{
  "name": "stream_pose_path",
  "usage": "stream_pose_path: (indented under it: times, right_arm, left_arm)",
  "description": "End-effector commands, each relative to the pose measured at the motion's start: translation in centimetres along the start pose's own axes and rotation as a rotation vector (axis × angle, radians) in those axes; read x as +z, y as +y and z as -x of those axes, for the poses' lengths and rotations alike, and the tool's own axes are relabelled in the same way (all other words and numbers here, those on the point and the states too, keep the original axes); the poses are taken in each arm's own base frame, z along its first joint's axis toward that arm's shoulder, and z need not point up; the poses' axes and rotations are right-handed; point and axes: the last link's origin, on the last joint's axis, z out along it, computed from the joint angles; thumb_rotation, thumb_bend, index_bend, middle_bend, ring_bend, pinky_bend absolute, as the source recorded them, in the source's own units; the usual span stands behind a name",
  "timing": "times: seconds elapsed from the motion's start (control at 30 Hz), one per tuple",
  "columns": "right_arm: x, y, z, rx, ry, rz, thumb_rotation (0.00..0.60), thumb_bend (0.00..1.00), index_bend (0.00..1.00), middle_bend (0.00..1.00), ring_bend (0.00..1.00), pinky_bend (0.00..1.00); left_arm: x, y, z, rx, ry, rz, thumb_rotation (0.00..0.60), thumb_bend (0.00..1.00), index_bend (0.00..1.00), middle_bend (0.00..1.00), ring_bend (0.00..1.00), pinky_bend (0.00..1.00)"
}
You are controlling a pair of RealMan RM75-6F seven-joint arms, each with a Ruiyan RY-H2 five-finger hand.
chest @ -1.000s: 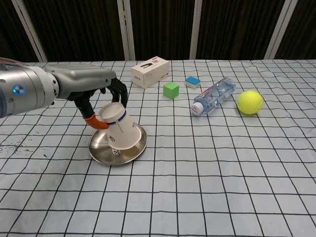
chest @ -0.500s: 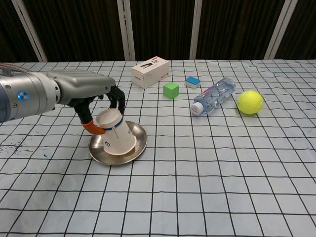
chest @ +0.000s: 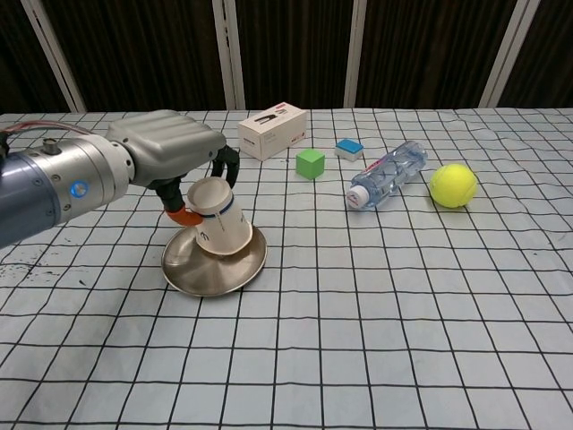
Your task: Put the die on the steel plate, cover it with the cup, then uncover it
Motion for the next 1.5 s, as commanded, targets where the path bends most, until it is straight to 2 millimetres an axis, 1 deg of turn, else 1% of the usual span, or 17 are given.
stream_pose_path:
  times: [0.03, 0.2, 0.3, 0.47, 0.63, 0.87, 0.97, 1.1, 1.3, 1.5]
  right_arm:
    - [0.0, 0.0, 0.0, -0.001, -0.002, 0.000, 0.600, 0.13, 0.12, 0.14, 0.10, 0.03]
    - [0.0, 0.0, 0.0, 0.001, -0.002, 0.002, 0.600, 0.13, 0.12, 0.14, 0.10, 0.03]
    - [0.0, 0.1, 0.0, 0.000, -0.005, 0.003, 0.600, 0.13, 0.12, 0.14, 0.10, 0.03]
    - [0.1, 0.0, 0.1, 0.000, -0.007, 0.000, 0.600, 0.13, 0.12, 0.14, 0.10, 0.03]
    - [0.0, -0.1, 0.1, 0.001, -0.004, -0.002, 0.600, 0.13, 0.12, 0.14, 0.10, 0.03]
    - [0.0, -0.1, 0.0, 0.004, -0.003, -0.002, 0.600, 0.13, 0.12, 0.14, 0.10, 0.03]
    - [-0.1, -0.1, 0.0, 0.005, -0.005, -0.002, 0.600, 0.13, 0.12, 0.14, 0.10, 0.03]
    - [-0.1, -0.2, 0.1, 0.006, -0.007, -0.003, 0.600, 0.13, 0.12, 0.14, 0.10, 0.03]
    - [0.0, -0.3, 0.2, 0.003, -0.012, -0.004, 0.600, 0.13, 0.12, 0.14, 0.10, 0.03]
    - [0.0, -0.2, 0.2, 0.005, -0.013, -0.001, 0.600, 0.13, 0.12, 0.14, 0.10, 0.03]
  left_arm:
    - [0.0, 0.0, 0.3, 0.005, -0.001, 0.000, 0.600, 0.43, 0.44, 0.38, 0.22, 0.21]
    - [-0.2, 0.2, 1.1, -0.021, -0.053, 0.013, 0.600, 0.43, 0.44, 0.38, 0.22, 0.21]
    - [-0.3, 0.3, 1.2, -0.041, -0.066, 0.026, 0.600, 0.43, 0.44, 0.38, 0.22, 0.21]
    - [-0.7, 0.7, 0.9, -0.128, -0.088, 0.059, 0.600, 0.43, 0.44, 0.39, 0.22, 0.21]
    - [-1.3, 0.9, 0.6, -0.255, -0.159, 0.072, 0.600, 0.43, 0.44, 0.39, 0.22, 0.21]
    - [-2.4, 0.3, 0.3, -0.318, -0.265, 0.078, 0.600, 0.43, 0.45, 0.39, 0.22, 0.21]
    - [-2.7, -0.4, 0.3, -0.291, -0.308, 0.065, 0.600, 0.43, 0.46, 0.40, 0.22, 0.21]
    - [-2.7, -0.9, 0.4, -0.250, -0.319, 0.037, 0.600, 0.43, 0.46, 0.40, 0.23, 0.21]
    - [-1.6, -1.6, 0.4, -0.113, -0.217, -0.015, 0.600, 0.43, 0.46, 0.40, 0.23, 0.21]
    - [-0.5, -1.5, 0.8, -0.009, -0.147, -0.043, 0.600, 0.43, 0.46, 0.40, 0.23, 0.21]
